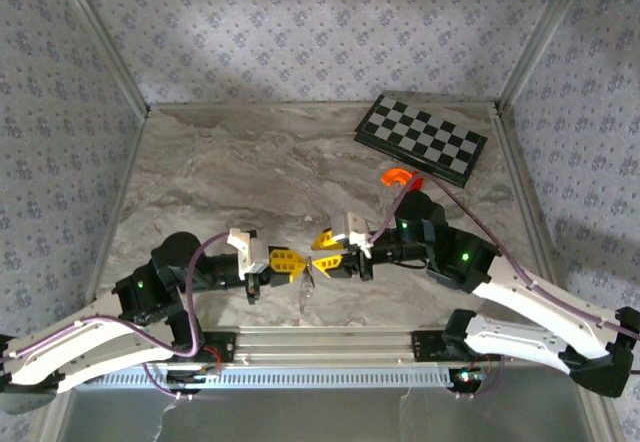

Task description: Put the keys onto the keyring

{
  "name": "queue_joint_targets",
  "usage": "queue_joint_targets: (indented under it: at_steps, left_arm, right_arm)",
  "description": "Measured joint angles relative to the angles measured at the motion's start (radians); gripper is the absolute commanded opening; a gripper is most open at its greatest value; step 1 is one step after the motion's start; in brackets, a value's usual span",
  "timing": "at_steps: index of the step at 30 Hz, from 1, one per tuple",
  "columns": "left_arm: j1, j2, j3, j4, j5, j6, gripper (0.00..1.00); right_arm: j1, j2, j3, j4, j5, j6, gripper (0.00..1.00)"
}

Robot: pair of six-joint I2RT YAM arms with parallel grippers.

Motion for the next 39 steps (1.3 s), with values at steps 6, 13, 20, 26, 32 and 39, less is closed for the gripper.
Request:
queue_joint_targets:
  at_steps: [6, 13, 20, 26, 32, 39]
  left_arm:
    - [0.0, -0.005, -0.005, 0.008, -0.003, -0.002, 0.0]
    - [0.0, -0.011, -0.01, 0.015, -0.003, -0.002, 0.0]
    - [0.0, -0.011, -0.011, 0.015, -0.006, -0.002, 0.0]
    - [0.0, -0.01, -0.012, 0.015, -0.008, -0.002, 0.0]
    - [0.0, -0.01, -0.012, 0.015, -0.011, -0.002, 0.0]
    - [0.0, -0.01, -0.014, 0.015, -0.011, -0.002, 0.0]
  right_arm:
    - [0.0, -0.006, -0.01, 0.022, -0.018, 0.016, 0.35]
    - [0.0, -0.006, -0.034, 0.083, -0.047, 0.051, 0.35]
    - [-0.002, -0.006, -0.044, 0.134, -0.073, 0.083, 0.31]
    - [-0.002, -0.002, -0.046, 0.157, -0.085, 0.096, 0.29]
    - [0.001, 0.01, -0.046, 0.157, -0.1, 0.099, 0.29]
    - [0.012, 0.022, -0.046, 0.156, -0.104, 0.099, 0.21]
